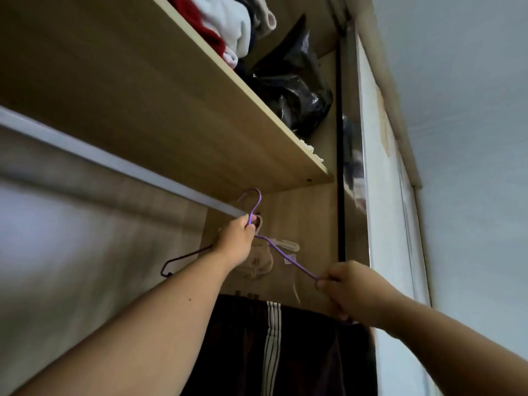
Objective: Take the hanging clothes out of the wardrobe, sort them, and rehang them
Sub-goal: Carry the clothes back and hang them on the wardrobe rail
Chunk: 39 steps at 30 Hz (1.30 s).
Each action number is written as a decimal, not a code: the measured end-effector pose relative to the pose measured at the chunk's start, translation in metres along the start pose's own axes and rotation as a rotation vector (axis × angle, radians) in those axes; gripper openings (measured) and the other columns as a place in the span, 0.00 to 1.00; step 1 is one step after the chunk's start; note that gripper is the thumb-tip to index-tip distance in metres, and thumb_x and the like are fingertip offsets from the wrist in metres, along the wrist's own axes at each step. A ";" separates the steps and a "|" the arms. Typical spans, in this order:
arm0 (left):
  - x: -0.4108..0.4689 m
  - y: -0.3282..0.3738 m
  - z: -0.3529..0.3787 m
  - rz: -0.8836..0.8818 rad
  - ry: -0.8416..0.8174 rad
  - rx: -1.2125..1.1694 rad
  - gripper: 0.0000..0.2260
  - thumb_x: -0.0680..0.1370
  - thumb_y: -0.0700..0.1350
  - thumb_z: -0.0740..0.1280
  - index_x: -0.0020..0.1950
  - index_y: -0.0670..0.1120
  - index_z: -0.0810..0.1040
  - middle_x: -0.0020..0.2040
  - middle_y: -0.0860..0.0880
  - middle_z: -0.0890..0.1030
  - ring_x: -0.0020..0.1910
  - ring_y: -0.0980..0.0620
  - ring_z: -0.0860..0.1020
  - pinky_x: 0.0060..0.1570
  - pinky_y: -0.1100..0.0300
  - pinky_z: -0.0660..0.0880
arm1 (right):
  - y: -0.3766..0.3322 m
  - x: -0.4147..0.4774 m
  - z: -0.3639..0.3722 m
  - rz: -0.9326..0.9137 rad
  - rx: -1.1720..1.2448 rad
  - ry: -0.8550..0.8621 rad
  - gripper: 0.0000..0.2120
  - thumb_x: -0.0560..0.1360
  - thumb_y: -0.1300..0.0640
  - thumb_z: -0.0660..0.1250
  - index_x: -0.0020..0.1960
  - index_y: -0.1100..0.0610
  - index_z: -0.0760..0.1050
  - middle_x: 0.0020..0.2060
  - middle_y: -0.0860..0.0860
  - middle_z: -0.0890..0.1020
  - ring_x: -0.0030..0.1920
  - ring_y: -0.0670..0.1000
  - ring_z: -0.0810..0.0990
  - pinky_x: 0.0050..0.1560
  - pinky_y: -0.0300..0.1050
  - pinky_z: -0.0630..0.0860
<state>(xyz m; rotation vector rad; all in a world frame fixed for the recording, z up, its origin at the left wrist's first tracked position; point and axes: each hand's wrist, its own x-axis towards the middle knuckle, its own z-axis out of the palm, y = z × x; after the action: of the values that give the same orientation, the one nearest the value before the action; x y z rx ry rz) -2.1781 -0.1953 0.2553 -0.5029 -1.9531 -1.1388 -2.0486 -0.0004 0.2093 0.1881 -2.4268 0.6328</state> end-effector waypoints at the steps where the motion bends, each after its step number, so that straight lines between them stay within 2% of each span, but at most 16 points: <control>1: 0.009 -0.007 0.003 0.008 0.008 0.013 0.16 0.82 0.45 0.56 0.68 0.47 0.72 0.64 0.44 0.76 0.62 0.44 0.73 0.58 0.57 0.68 | -0.001 0.012 0.003 -0.010 -0.027 -0.015 0.13 0.76 0.51 0.63 0.36 0.54 0.77 0.21 0.48 0.77 0.22 0.44 0.76 0.26 0.38 0.73; 5: 0.038 -0.027 0.016 0.016 0.015 0.015 0.15 0.82 0.45 0.56 0.68 0.47 0.73 0.65 0.44 0.76 0.63 0.45 0.73 0.50 0.63 0.64 | -0.003 0.045 0.009 -0.070 -0.117 -0.019 0.11 0.75 0.56 0.62 0.38 0.58 0.80 0.28 0.53 0.82 0.22 0.45 0.76 0.27 0.41 0.77; 8: 0.054 -0.033 0.030 0.012 0.002 -0.026 0.16 0.82 0.43 0.55 0.68 0.45 0.73 0.65 0.43 0.76 0.62 0.45 0.73 0.48 0.64 0.63 | 0.000 0.060 0.012 -0.073 -0.170 -0.014 0.13 0.77 0.55 0.61 0.37 0.56 0.79 0.27 0.50 0.79 0.23 0.44 0.76 0.28 0.39 0.74; 12: 0.074 -0.036 0.051 -0.022 -0.051 -0.063 0.16 0.83 0.43 0.54 0.68 0.46 0.72 0.63 0.44 0.76 0.53 0.51 0.72 0.47 0.64 0.63 | 0.005 0.074 0.016 -0.051 -0.167 -0.020 0.12 0.78 0.57 0.60 0.39 0.53 0.79 0.31 0.49 0.79 0.29 0.46 0.76 0.29 0.37 0.73; 14: 0.084 -0.041 0.057 -0.064 -0.053 -0.068 0.15 0.83 0.43 0.54 0.68 0.46 0.72 0.62 0.44 0.76 0.52 0.50 0.72 0.48 0.62 0.64 | 0.007 0.082 0.020 -0.056 -0.199 -0.036 0.09 0.77 0.59 0.60 0.46 0.55 0.80 0.36 0.50 0.80 0.33 0.47 0.77 0.31 0.37 0.73; 17: 0.096 -0.053 0.062 -0.097 -0.043 -0.068 0.15 0.82 0.43 0.56 0.66 0.45 0.74 0.61 0.43 0.77 0.52 0.49 0.73 0.50 0.60 0.65 | 0.011 0.092 0.030 -0.052 -0.301 -0.087 0.09 0.76 0.60 0.62 0.55 0.57 0.78 0.44 0.54 0.82 0.42 0.52 0.81 0.43 0.44 0.80; 20: 0.108 -0.064 0.068 -0.112 -0.060 -0.038 0.13 0.82 0.43 0.57 0.63 0.44 0.76 0.58 0.43 0.78 0.49 0.49 0.73 0.48 0.59 0.67 | 0.012 0.095 0.038 -0.084 -0.375 -0.160 0.12 0.76 0.63 0.62 0.59 0.59 0.76 0.46 0.56 0.81 0.48 0.56 0.80 0.52 0.50 0.79; 24: 0.113 -0.092 0.080 -0.162 -0.071 -0.013 0.12 0.81 0.44 0.58 0.61 0.46 0.78 0.57 0.42 0.79 0.54 0.43 0.75 0.53 0.54 0.71 | 0.013 0.092 0.044 -0.183 -0.330 -0.060 0.16 0.75 0.63 0.60 0.61 0.55 0.76 0.43 0.50 0.77 0.44 0.51 0.78 0.41 0.39 0.73; 27: 0.108 -0.103 0.088 -0.165 0.020 -0.039 0.12 0.81 0.46 0.58 0.60 0.46 0.78 0.57 0.41 0.79 0.55 0.40 0.75 0.57 0.52 0.72 | 0.017 0.094 0.050 -0.169 -0.307 -0.058 0.17 0.75 0.64 0.60 0.61 0.54 0.76 0.42 0.51 0.79 0.43 0.50 0.77 0.44 0.41 0.76; 29: 0.104 -0.102 0.091 -0.149 0.065 -0.030 0.13 0.81 0.46 0.60 0.62 0.45 0.77 0.59 0.40 0.79 0.57 0.40 0.75 0.59 0.52 0.71 | 0.019 0.093 0.052 -0.131 -0.337 -0.091 0.18 0.77 0.63 0.60 0.63 0.51 0.74 0.40 0.49 0.78 0.40 0.49 0.77 0.38 0.39 0.75; 30: 0.100 -0.100 0.091 -0.142 0.073 -0.024 0.15 0.80 0.46 0.61 0.65 0.44 0.75 0.61 0.40 0.78 0.60 0.40 0.74 0.61 0.51 0.70 | 0.019 0.090 0.051 -0.123 -0.356 -0.084 0.19 0.77 0.62 0.59 0.65 0.49 0.72 0.41 0.49 0.79 0.41 0.48 0.78 0.38 0.38 0.75; 31: 0.093 -0.097 0.091 -0.135 0.078 -0.018 0.18 0.80 0.47 0.62 0.69 0.45 0.71 0.64 0.40 0.75 0.62 0.40 0.73 0.64 0.51 0.68 | 0.020 0.087 0.050 -0.135 -0.361 -0.059 0.20 0.78 0.61 0.59 0.68 0.48 0.70 0.47 0.50 0.80 0.45 0.49 0.79 0.43 0.39 0.76; 33: 0.069 -0.086 0.089 -0.084 0.099 0.023 0.24 0.78 0.51 0.64 0.73 0.47 0.66 0.69 0.41 0.68 0.67 0.41 0.67 0.69 0.52 0.62 | 0.025 0.076 0.046 -0.215 -0.323 0.042 0.22 0.78 0.60 0.59 0.72 0.49 0.65 0.60 0.53 0.77 0.57 0.52 0.77 0.57 0.40 0.73; 34: 0.052 -0.079 0.087 -0.015 0.118 0.041 0.25 0.77 0.51 0.65 0.73 0.49 0.65 0.70 0.42 0.64 0.69 0.43 0.64 0.71 0.54 0.59 | 0.027 0.071 0.045 -0.264 -0.307 0.103 0.24 0.78 0.59 0.60 0.73 0.48 0.62 0.65 0.53 0.74 0.62 0.52 0.74 0.61 0.34 0.67; 36: 0.009 -0.058 0.086 0.188 0.121 0.037 0.26 0.76 0.47 0.68 0.72 0.50 0.67 0.71 0.44 0.63 0.71 0.46 0.62 0.69 0.57 0.58 | 0.033 0.054 0.040 -0.348 -0.300 0.198 0.28 0.77 0.60 0.62 0.74 0.46 0.60 0.72 0.50 0.67 0.69 0.50 0.67 0.58 0.25 0.55; 39: -0.061 -0.023 0.082 0.484 0.069 -0.006 0.25 0.74 0.44 0.69 0.71 0.52 0.68 0.69 0.51 0.66 0.71 0.54 0.62 0.70 0.61 0.58 | 0.043 0.019 0.028 -0.452 -0.265 0.313 0.25 0.77 0.58 0.63 0.73 0.47 0.64 0.71 0.50 0.68 0.69 0.50 0.68 0.61 0.29 0.57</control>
<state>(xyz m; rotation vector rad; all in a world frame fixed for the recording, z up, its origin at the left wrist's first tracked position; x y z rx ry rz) -2.1931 -0.1333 0.1723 -0.8714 -1.6443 -0.8377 -2.0906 0.0245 0.1846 0.4724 -2.0415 0.1230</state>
